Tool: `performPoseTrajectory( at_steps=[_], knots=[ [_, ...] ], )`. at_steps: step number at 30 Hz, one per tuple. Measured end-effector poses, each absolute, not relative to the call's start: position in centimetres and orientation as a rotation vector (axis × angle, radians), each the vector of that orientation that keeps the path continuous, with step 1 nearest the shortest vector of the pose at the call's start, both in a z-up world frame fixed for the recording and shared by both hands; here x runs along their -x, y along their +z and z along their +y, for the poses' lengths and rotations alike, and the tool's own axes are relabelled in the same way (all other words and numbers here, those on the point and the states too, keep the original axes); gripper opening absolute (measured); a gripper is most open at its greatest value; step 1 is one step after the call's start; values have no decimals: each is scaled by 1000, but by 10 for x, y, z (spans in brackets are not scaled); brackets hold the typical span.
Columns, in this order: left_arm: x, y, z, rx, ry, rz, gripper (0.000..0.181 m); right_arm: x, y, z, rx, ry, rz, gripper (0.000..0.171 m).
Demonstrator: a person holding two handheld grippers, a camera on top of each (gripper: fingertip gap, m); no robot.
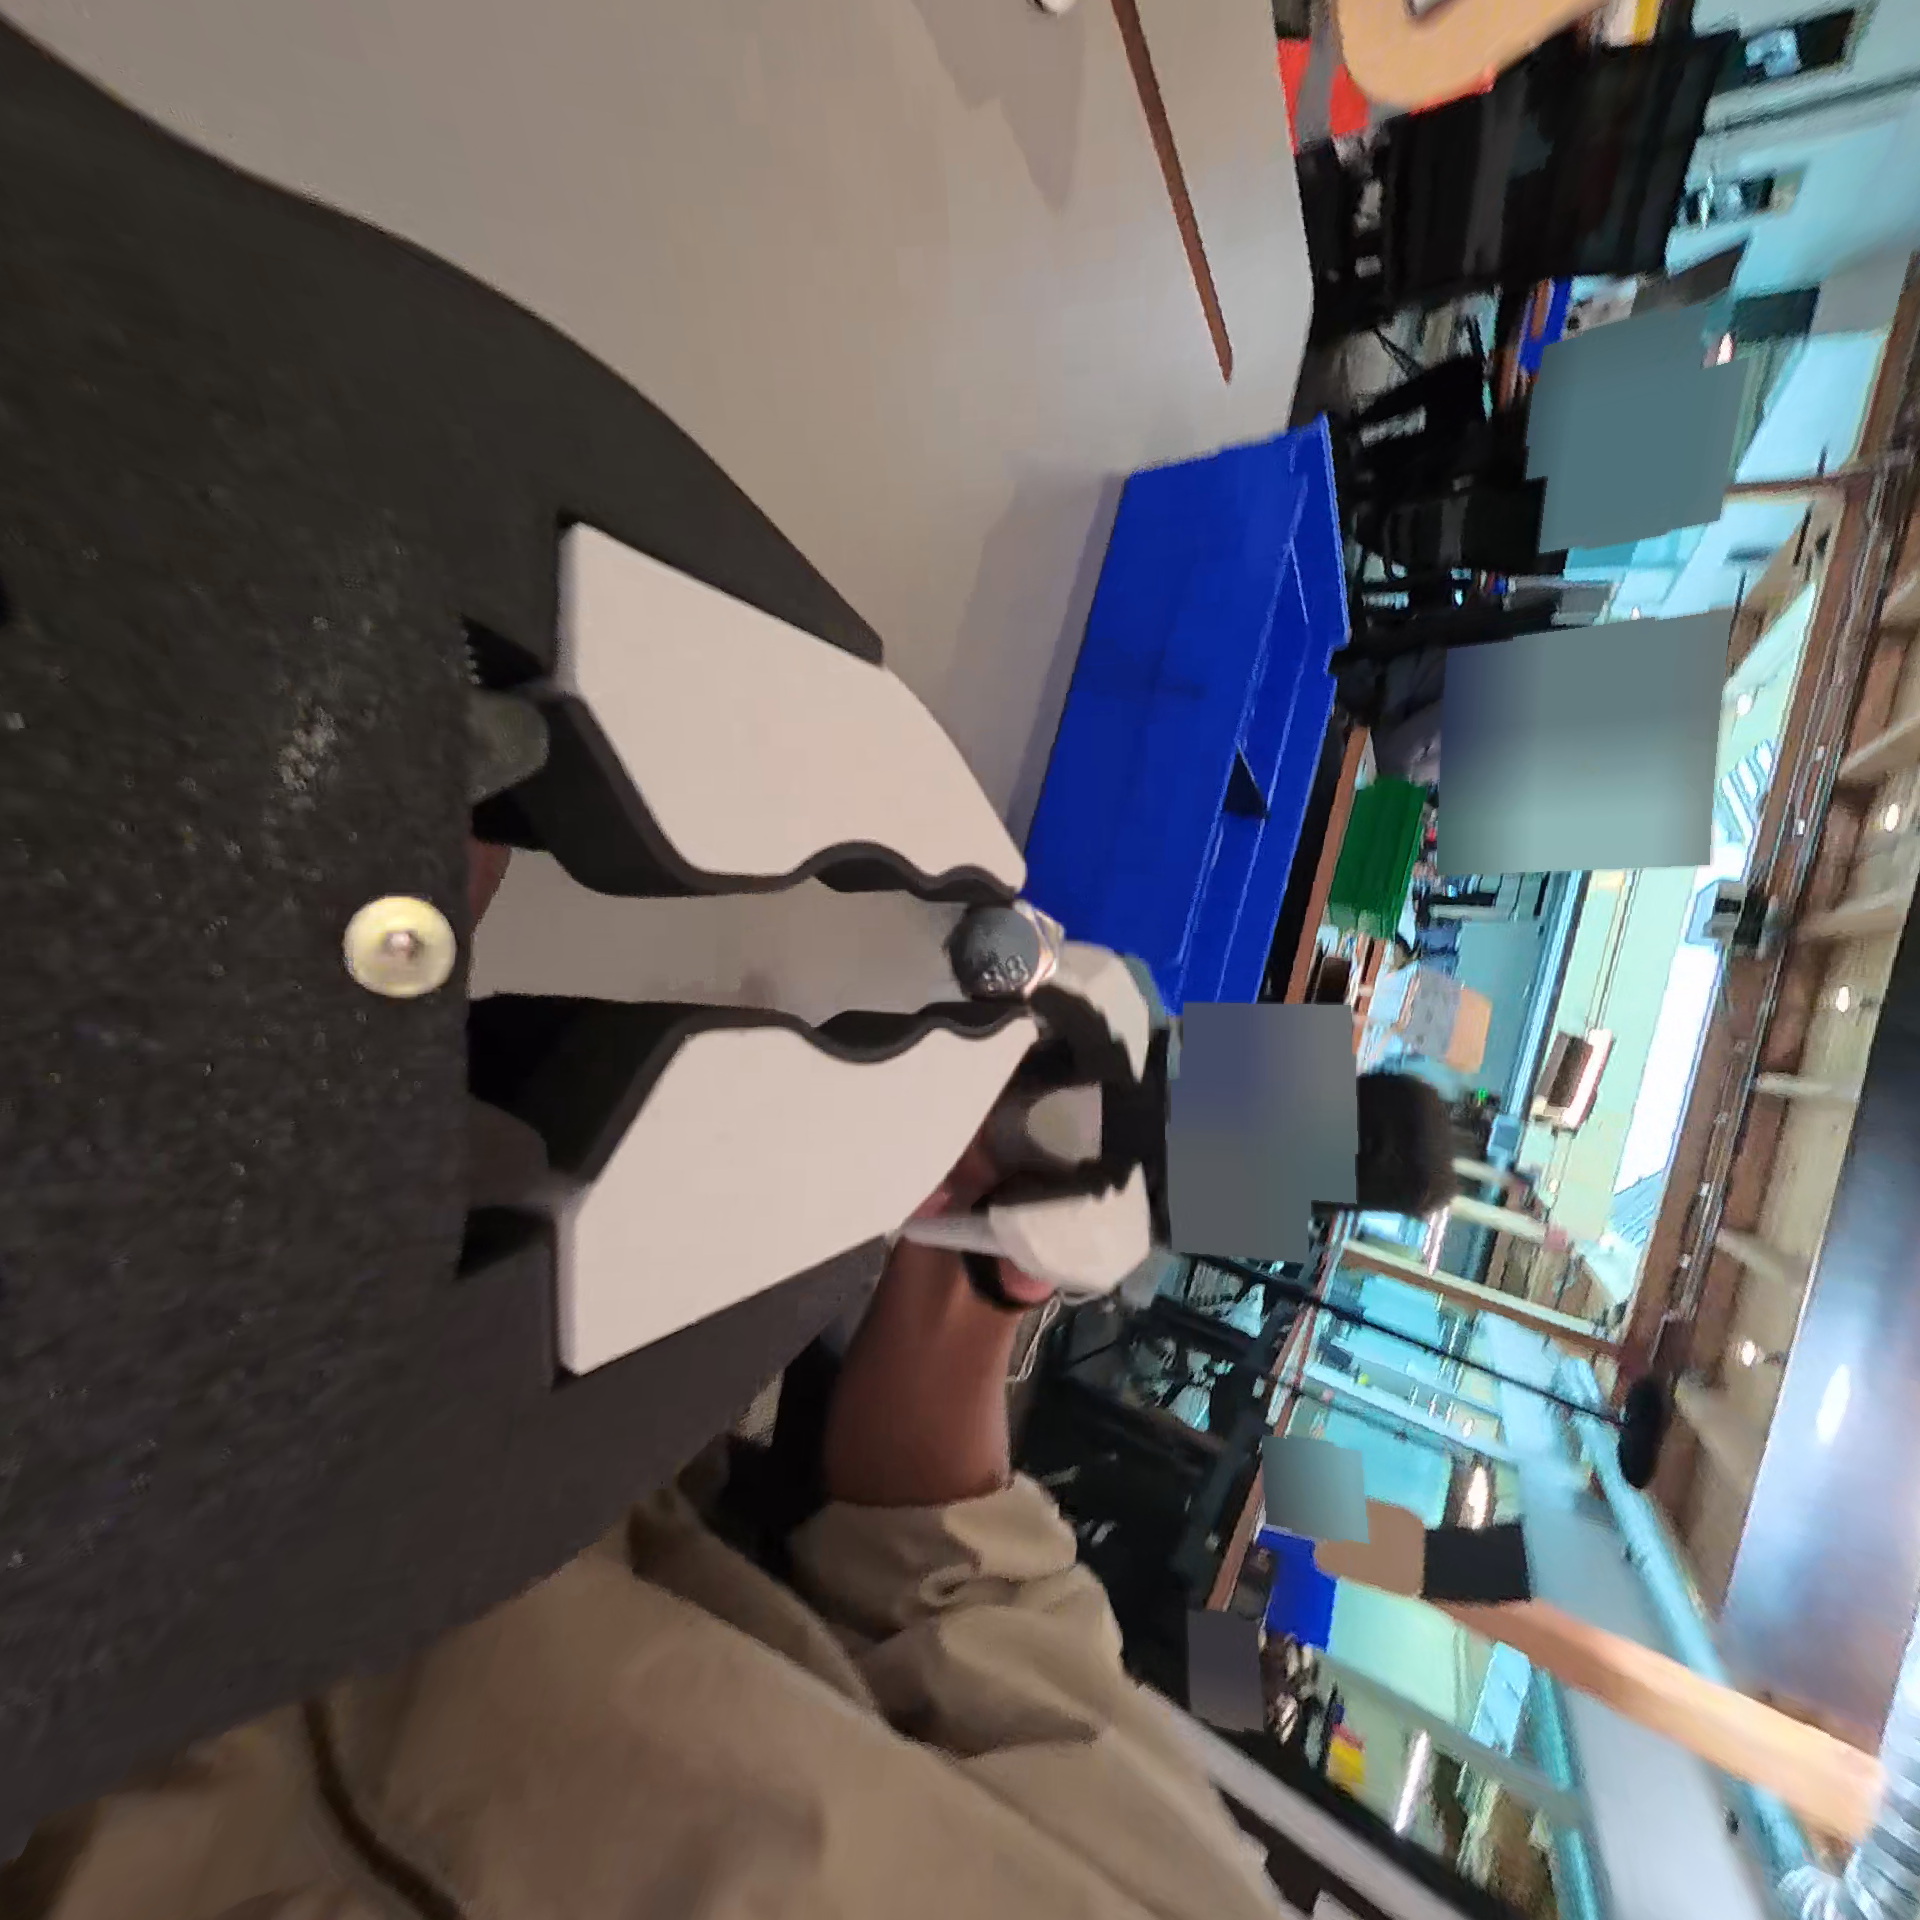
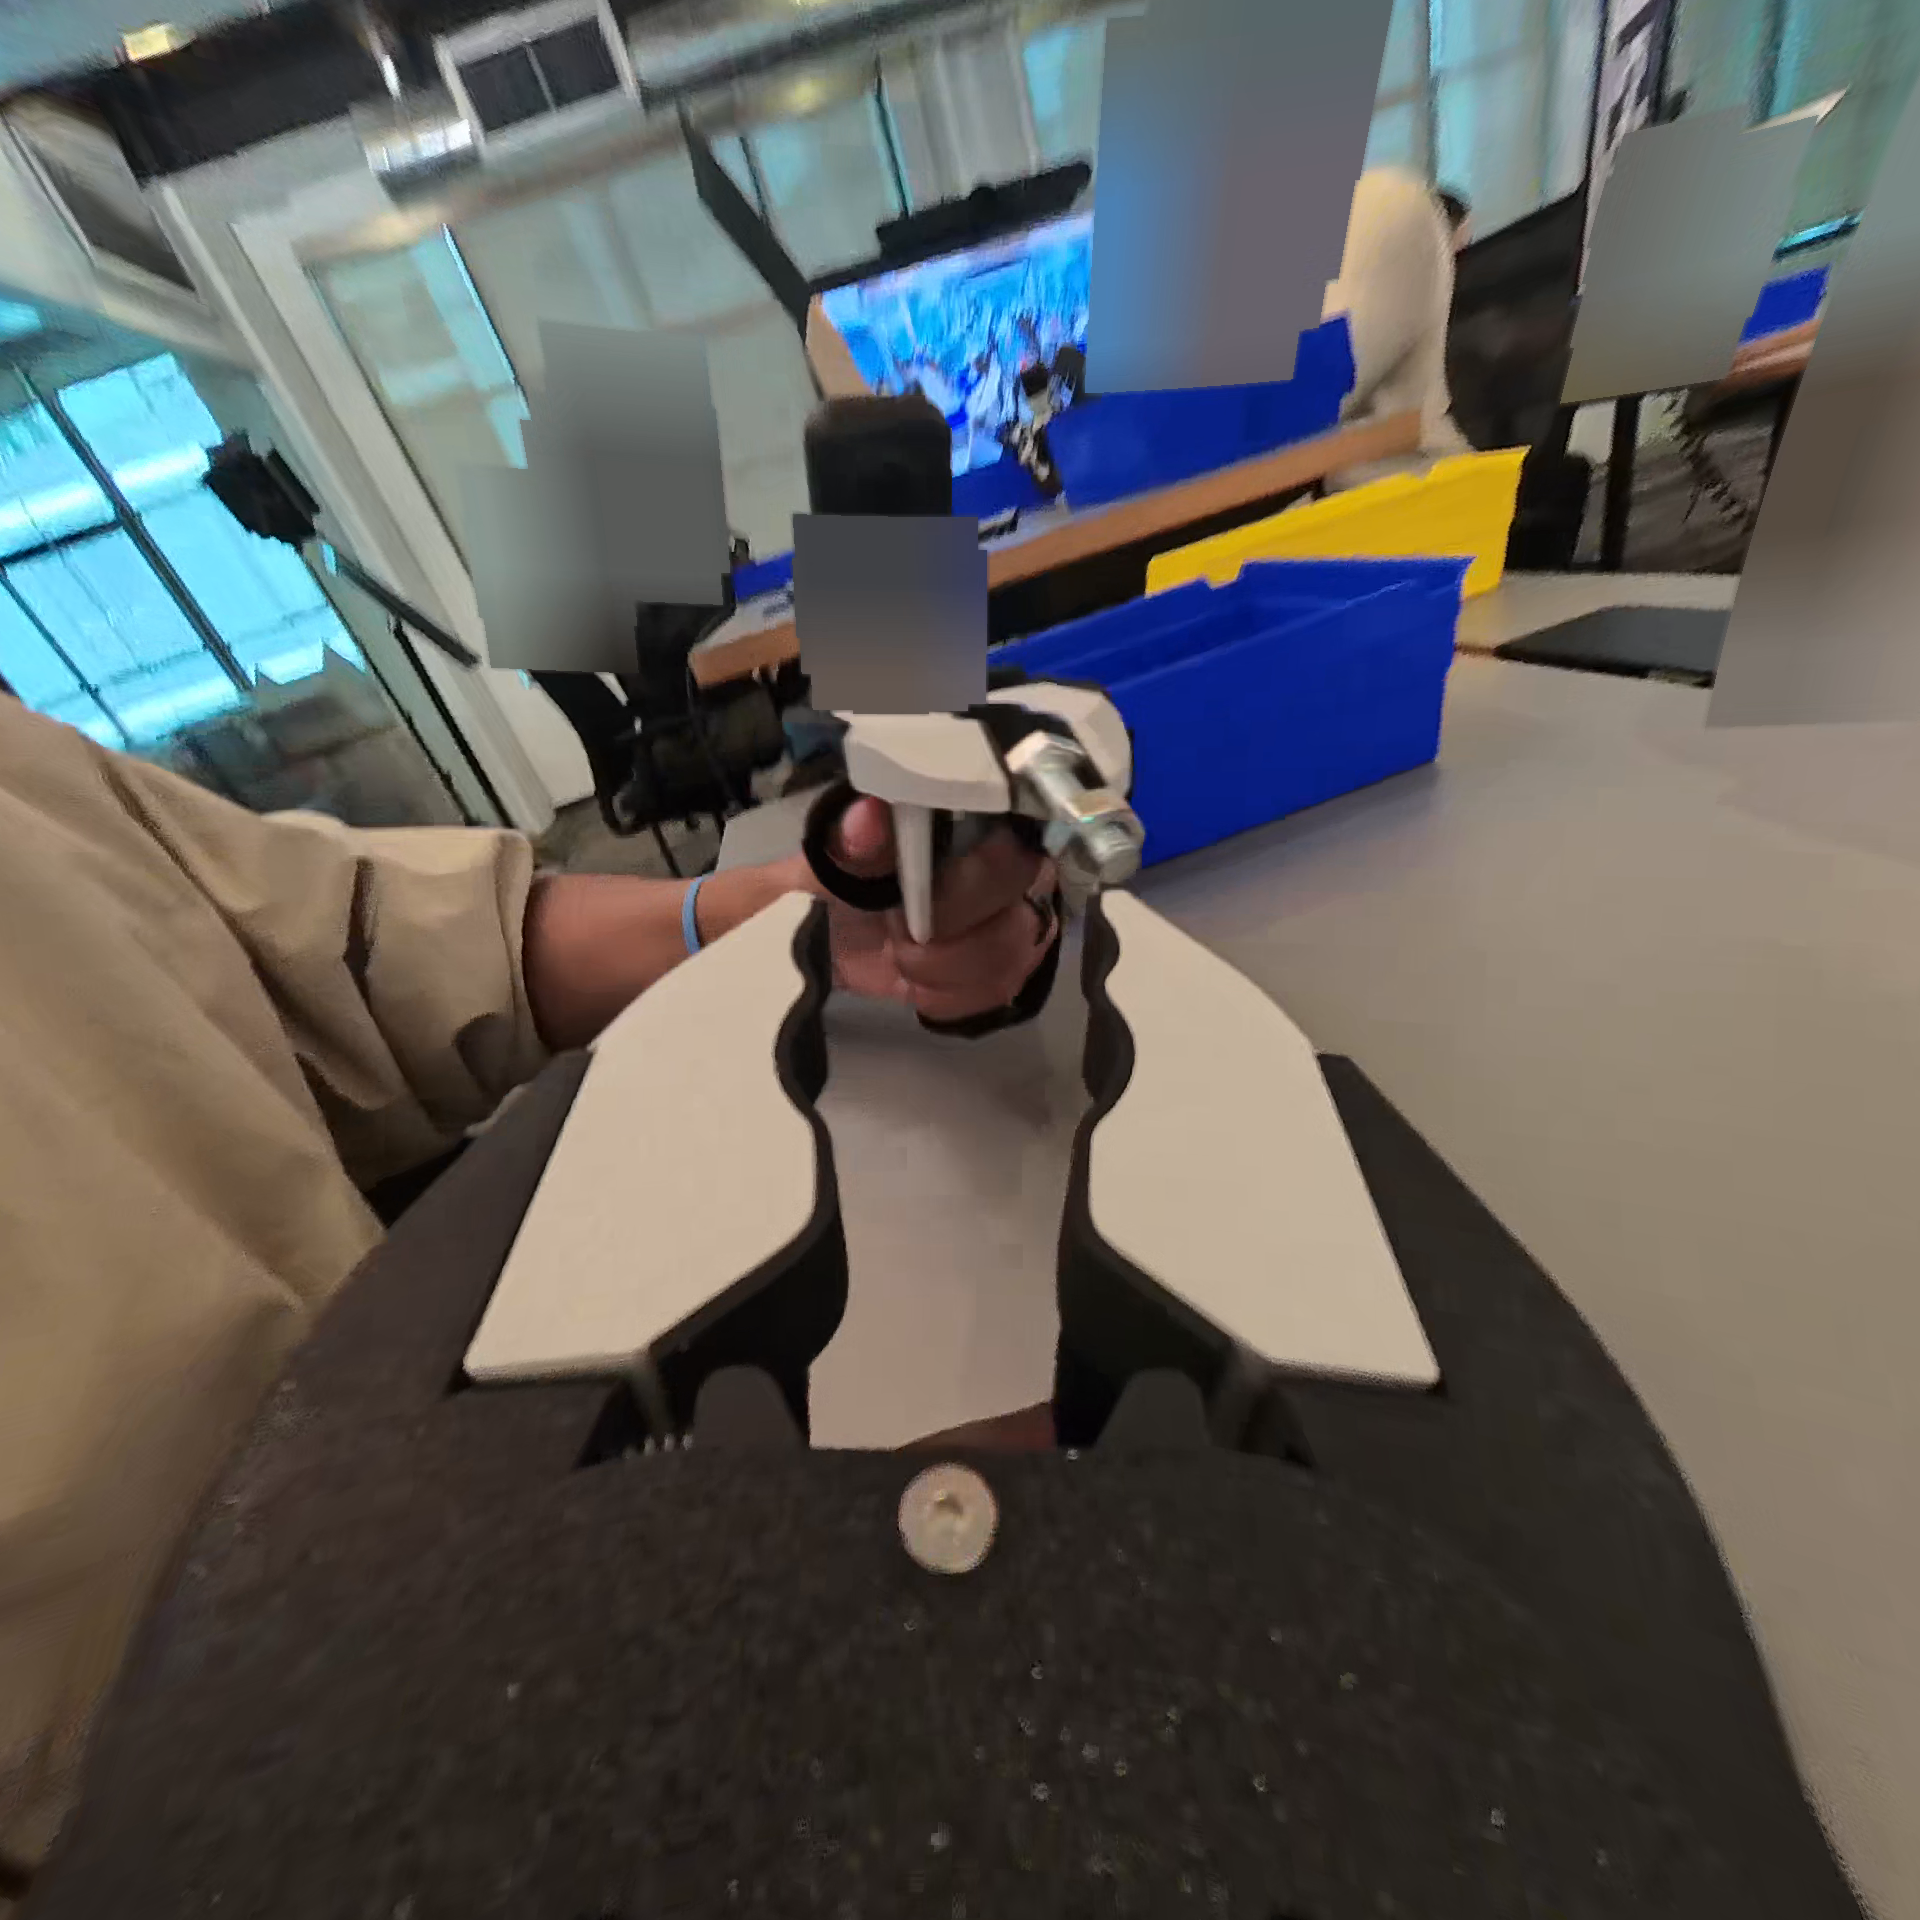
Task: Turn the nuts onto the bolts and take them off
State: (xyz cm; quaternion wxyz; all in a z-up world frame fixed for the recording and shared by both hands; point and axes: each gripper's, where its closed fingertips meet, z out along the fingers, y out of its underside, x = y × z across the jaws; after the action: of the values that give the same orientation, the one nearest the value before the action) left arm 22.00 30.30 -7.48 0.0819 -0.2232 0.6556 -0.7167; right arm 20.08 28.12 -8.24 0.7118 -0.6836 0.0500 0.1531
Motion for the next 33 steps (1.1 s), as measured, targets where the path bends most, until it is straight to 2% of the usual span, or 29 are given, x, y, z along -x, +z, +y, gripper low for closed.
performPoseTrajectory(
  at_steps=[4,9,14,16,19,28,33],
  knots=[
    [-234,-85,305,657,-2043,1983,17,-216,-94,280,1486,248,178,48],
    [-220,-84,300,598,-2182,1982,17,-224,-103,277,1548,82,174,34],
    [-212,-80,306,559,-2173,1970,17,-212,-111,286,1590,163,145,39],
    [-209,-80,305,538,-2170,1984,17,-201,-115,293,1611,285,134,46],
    [-201,-73,302,496,-2248,1981,17,-180,-112,303,1602,510,112,45],
    [-189,-71,293,431,-2275,2019,17,-183,-89,301,1456,672,150,31],
    [-189,-79,289,433,-2239,2050,17,-190,-78,293,1366,767,183,16]
  ],
)
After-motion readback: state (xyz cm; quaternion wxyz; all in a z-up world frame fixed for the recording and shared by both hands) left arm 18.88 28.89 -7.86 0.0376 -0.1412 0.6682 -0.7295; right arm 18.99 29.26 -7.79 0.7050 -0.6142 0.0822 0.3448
